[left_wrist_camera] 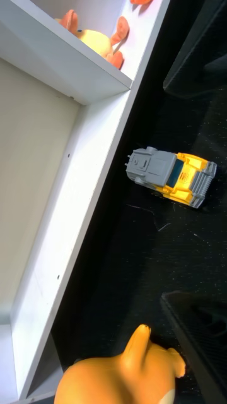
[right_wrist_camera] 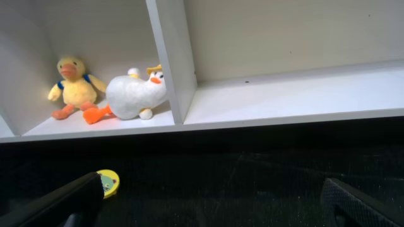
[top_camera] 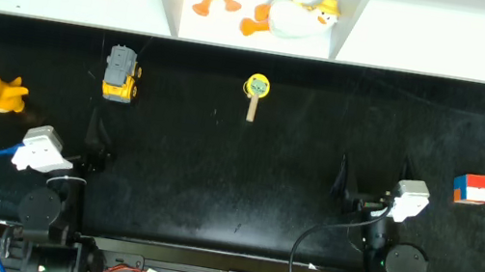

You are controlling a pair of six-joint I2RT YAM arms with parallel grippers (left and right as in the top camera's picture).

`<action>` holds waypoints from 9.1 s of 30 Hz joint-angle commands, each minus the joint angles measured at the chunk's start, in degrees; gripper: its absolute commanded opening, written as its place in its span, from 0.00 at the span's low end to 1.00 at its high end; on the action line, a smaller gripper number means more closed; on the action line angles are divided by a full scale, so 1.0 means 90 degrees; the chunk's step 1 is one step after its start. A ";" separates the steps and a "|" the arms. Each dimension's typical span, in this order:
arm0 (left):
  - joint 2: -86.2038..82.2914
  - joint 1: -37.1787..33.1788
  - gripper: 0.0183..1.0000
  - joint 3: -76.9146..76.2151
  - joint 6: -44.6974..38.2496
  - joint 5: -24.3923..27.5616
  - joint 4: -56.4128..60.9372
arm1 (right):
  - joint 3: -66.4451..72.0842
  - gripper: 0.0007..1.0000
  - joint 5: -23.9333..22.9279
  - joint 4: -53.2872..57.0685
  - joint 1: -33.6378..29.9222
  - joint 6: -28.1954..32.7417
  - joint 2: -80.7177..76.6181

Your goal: Store Toys

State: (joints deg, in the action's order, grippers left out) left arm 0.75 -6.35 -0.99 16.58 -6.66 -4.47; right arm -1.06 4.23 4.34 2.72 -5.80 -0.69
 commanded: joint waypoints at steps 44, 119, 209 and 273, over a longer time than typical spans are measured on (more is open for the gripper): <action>0.0855 0.0782 1.00 0.0058 -0.2654 0.1562 0.0032 | 0.0090 1.00 -0.0029 -0.0029 0.0029 -0.0024 0.0049; 0.6176 -0.2839 1.00 -0.6511 -0.1025 -0.0420 -0.5117 | 0.0090 1.00 -0.0029 -0.0029 0.0029 -0.0024 0.0049; 0.8689 -0.2115 0.45 -0.7196 -0.2118 0.1494 -0.1710 | 0.0090 1.00 -0.0029 -0.0029 0.0029 -0.0024 0.0049; 1.1383 -0.2008 1.00 -0.9194 -0.1596 0.0772 -0.1319 | 0.0090 1.00 -0.0029 -0.0029 0.0029 -0.0024 0.0049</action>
State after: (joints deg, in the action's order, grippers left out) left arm 103.04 -23.77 -82.46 1.76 0.78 -16.01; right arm -1.06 4.21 4.34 2.72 -5.78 -0.69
